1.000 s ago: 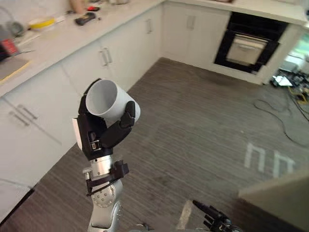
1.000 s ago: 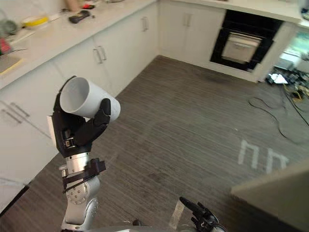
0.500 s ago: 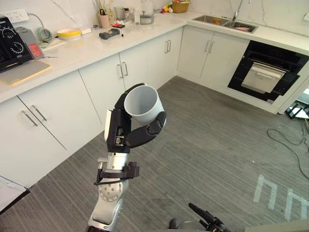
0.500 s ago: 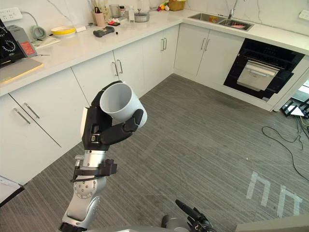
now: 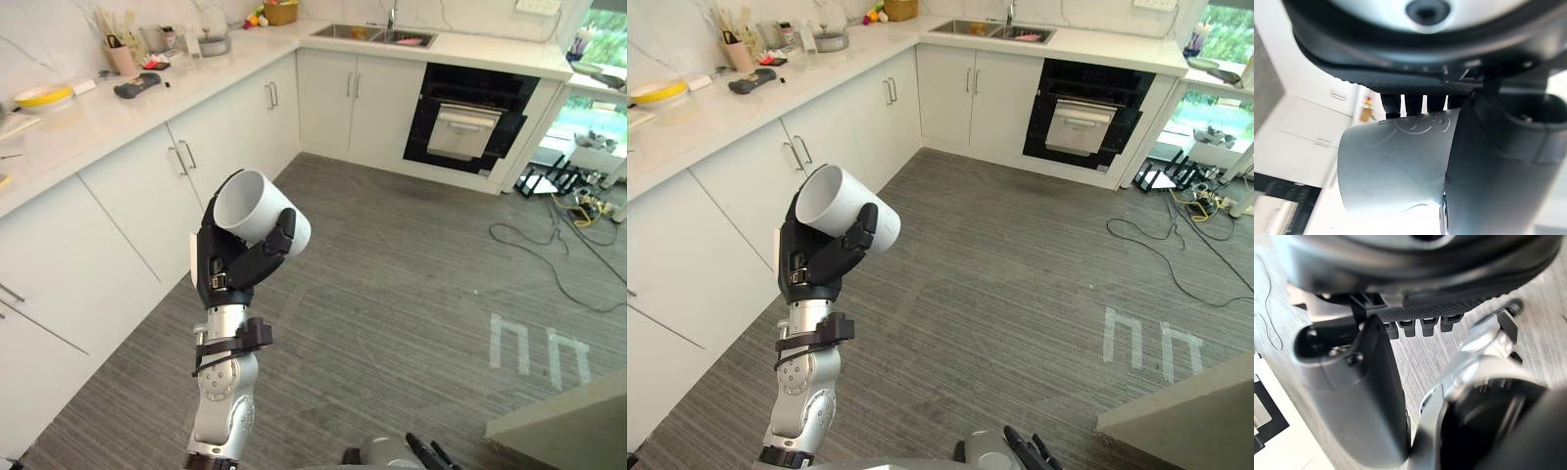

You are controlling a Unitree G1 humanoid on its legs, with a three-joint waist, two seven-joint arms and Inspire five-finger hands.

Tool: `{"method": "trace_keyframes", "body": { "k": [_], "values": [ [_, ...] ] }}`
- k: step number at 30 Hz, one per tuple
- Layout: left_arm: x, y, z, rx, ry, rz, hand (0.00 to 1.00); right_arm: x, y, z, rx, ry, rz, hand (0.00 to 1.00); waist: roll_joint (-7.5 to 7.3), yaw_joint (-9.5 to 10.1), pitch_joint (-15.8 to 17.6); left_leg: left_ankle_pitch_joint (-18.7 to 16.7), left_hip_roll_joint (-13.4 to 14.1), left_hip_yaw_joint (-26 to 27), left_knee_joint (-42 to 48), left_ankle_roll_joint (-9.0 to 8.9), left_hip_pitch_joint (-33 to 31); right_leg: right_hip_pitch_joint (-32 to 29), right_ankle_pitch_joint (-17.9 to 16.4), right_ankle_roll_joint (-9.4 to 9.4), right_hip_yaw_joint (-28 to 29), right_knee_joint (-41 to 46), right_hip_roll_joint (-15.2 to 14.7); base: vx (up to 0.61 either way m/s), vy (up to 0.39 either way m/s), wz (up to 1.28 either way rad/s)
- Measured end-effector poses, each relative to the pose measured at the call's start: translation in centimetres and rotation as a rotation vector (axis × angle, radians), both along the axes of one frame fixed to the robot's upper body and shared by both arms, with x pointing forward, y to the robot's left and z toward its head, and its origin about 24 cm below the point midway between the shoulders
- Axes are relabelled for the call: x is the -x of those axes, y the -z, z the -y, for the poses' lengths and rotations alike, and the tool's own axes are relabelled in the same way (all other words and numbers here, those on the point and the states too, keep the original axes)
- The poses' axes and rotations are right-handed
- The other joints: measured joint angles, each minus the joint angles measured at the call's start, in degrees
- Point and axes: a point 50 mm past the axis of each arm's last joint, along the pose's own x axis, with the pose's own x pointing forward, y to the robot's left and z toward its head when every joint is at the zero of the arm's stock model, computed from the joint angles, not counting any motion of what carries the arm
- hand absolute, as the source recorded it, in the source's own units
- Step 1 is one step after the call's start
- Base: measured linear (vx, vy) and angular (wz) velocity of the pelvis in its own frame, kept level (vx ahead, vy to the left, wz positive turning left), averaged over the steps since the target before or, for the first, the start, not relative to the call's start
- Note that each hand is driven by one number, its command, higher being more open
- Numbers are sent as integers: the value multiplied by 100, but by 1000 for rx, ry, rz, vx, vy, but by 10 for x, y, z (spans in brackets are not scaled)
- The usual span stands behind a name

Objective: Walk over to the sink, pick up the cup, carry it to the dishwasher, place the cup inside the dishwasher, then close the dishwasher door

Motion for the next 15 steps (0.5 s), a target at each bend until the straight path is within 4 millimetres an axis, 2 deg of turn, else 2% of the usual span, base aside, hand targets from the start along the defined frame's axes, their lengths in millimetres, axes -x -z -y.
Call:
{"method": "trace_keyframes", "body": {
  "k": [1, 2, 3, 4, 5, 6, 7, 8, 9, 10, 11, 12, 14, 15],
  "values": [
    [2, 9, -2, -5, -8, -42, 0, 0, -1, 3, 8, -8, 8, 100, -38, 67, 26, -34, -18, 70, -192, 53, -201, 284, 107, 4, 14, -243, -28, 371, -44, -9],
    [3, 15, -6, -1, -24, -68, 0, -3, -3, 7, 19, -26, 30, 100, -54, 196, 36, -36, -98, 217, -907, 80, -384, 520, 119, 7, 81, -486, -68, 450, -8, -26],
    [4, 15, -12, -5, -46, -70, 0, -11, -4, 11, 26, -45, 60, 100, -104, 295, 67, 70, -352, 297, -1999, 215, -454, 711, 124, 15, 188, -662, -166, 374, 35, -31],
    [4, 15, -15, -7, -58, -69, 0, -18, -5, 12, 29, -59, 80, 100, -145, 313, 94, 213, -523, 257, -2617, 333, -463, 803, 135, 35, 232, -750, -232, 397, 71, -31],
    [4, 14, -19, -11, -76, -63, 0, -28, -7, 14, 37, -85, 112, 100, -197, 331, 126, 537, -762, 116, -3476, 390, -488, 935, 151, 74, 315, -899, -319, 369, 88, -45],
    [5, 11, -25, -18, -97, -54, 0, -43, -10, 15, 46, -113, 159, 100, -217, 435, 139, 1156, -952, -270, -4375, 363, -549, 1073, 170, 151, 505, -1091, -380, 365, 107, -62],
    [6, 9, -27, -21, -104, -48, 0, -49, -12, 15, 50, -124, 182, 100, -214, 510, 138, 1375, -967, -484, -4650, 313, -591, 1130, 168, 199, 627, -1177, -379, 361, 166, -83],
    [7, 5, -29, -29, -111, -29, 0, -60, -13, 13, 53, -135, 218, 100, -212, 620, 138, 1696, -942, -894, -4882, 198, -733, 1275, 100, 337, 777, -1285, -372, 386, 231, -70],
    [7, 4, -30, -34, -114, -17, 0, -67, -14, 11, 56, -143, 235, 100, -224, 652, 142, 2138, -940, -993, -4803, 122, -789, 1460, -12, 503, 875, -1338, -406, 478, 322, -63],
    [7, 4, -31, -37, -114, -19, 0, -69, -14, 10, 55, -145, 242, 100, -281, 693, 138, 2441, -1025, -902, -4644, 230, -719, 1569, -102, 644, 973, -1319, -519, 408, 292, -41],
    [7, 5, -31, -39, -115, -20, 0, -69, -14, 9, 55, -144, 245, 100, -318, 714, 117, 2500, -1076, -836, -4526, 302, -696, 1608, -156, 730, 1034, -1256, -633, 423, 298, -17],
    [6, 5, -31, -38, -107, -21, 0, -66, -12, 6, 59, -124, 238, 100, -464, 662, 124, 2110, -1333, -792, -4112, 512, -714, 1540, -196, 804, 1076, -752, -919, 343, 229, 10],
    [4, 7, -29, -39, -77, -21, 0, -52, -9, 4, 64, -73, 198, 100, -574, 580, 82, 1747, -1580, -800, -3800, 626, -623, 1350, -129, 918, 1067, 161, -1141, 500, 318, 29],
    [4, 8, -29, -50, -47, -18, 0, -37, -5, -1, 77, 1, 159, 100, -695, 582, 43, 1467, -1805, -742, -3900, 762, -248, 944, 339, 992, 1010, 1417, -1457, 560, 336, 9]
  ]
}}
